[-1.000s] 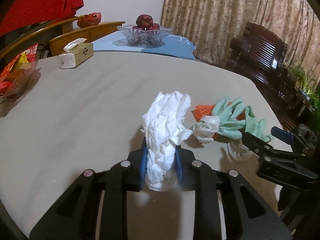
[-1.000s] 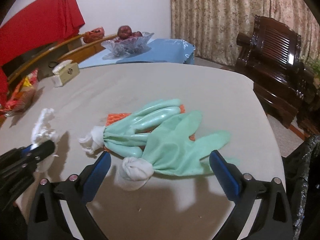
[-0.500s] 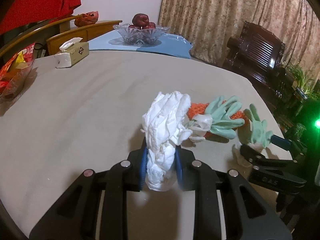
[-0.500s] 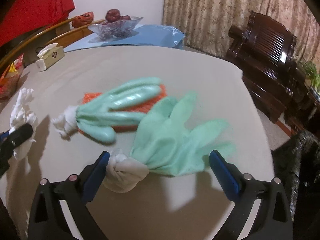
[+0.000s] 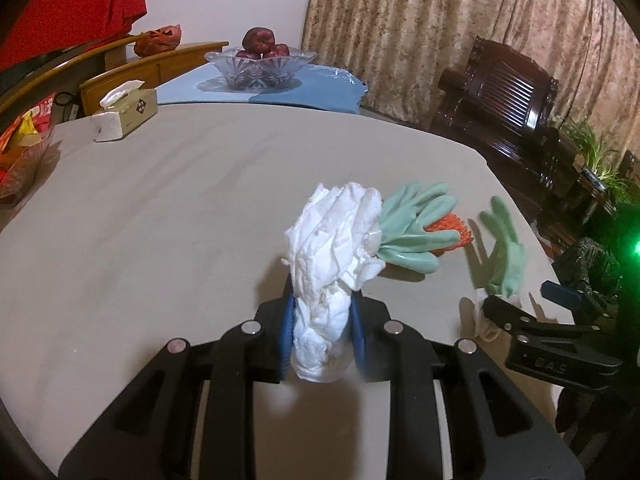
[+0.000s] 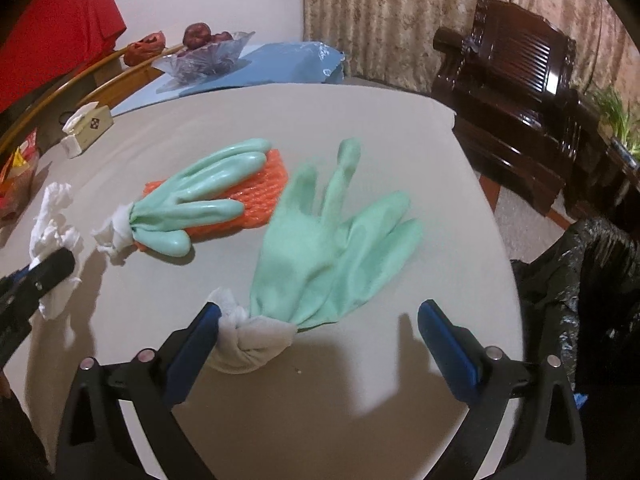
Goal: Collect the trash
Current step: 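Grasp the green glove by its white cuff with the right tool while the left tool holds the tissue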
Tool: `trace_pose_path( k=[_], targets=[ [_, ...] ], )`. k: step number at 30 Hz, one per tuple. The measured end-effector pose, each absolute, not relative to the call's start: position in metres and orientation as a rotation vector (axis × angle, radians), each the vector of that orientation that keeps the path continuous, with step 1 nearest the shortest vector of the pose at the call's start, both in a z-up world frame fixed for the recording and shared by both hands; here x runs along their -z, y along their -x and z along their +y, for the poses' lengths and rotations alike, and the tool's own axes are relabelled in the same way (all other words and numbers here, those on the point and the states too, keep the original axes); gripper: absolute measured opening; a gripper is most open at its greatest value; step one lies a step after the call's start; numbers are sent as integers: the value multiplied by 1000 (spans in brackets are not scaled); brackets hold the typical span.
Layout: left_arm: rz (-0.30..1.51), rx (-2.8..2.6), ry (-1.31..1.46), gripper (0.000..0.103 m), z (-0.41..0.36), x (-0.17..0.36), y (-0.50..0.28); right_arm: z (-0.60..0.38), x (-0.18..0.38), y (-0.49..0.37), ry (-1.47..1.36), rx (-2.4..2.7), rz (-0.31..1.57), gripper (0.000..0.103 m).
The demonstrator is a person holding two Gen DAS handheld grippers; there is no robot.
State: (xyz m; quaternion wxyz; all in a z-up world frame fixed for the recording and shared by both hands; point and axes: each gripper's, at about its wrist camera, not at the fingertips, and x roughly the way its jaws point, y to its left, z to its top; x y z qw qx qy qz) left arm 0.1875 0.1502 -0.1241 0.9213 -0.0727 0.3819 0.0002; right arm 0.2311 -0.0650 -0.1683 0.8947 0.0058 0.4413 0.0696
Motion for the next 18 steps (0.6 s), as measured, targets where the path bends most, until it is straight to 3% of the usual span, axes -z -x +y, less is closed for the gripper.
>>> trace_pose_path(
  k=[4,6,11,18],
  targets=[
    [786,0,149,23,152,124,-188,-60,172,-237,-74,-219,928,73],
    [787,0,148,23,152,124,-189,-53,171,-236,-64,-270,921,55],
    [791,0,150,23,155,126,-189,-54,166,-232,-89,-351,922,32],
    [778,20,141,23,149,122,-183,-69,147,-212,-70,-393,866,32]
  ],
)
